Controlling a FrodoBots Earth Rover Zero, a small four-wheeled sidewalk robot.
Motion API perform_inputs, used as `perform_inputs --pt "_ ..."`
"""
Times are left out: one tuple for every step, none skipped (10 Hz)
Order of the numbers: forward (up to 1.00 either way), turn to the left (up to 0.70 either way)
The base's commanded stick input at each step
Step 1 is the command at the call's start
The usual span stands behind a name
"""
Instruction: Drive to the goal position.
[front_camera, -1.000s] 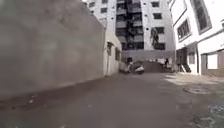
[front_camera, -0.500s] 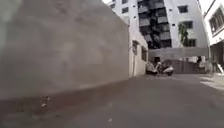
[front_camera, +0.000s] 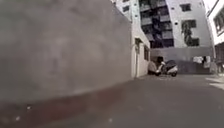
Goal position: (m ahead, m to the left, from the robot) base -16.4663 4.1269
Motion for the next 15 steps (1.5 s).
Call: perform_inputs --pt "1.00 -0.20" --pt "1.00 -0.32" --pt "1.00 -0.34" --pt "1.00 -0.34" --pt "1.00 -0.34" --pt "1.00 -0.34" --pt "1.00 -0.34" --pt "1.00 -0.34" --pt "1.00 -0.34" --pt "1.00 -0.34" --pt "1.00 -0.34" --pt "1.00 -0.34" --pt "1.00 -0.34" --pt "1.00 -0.34" --pt "1.00 -0.34"
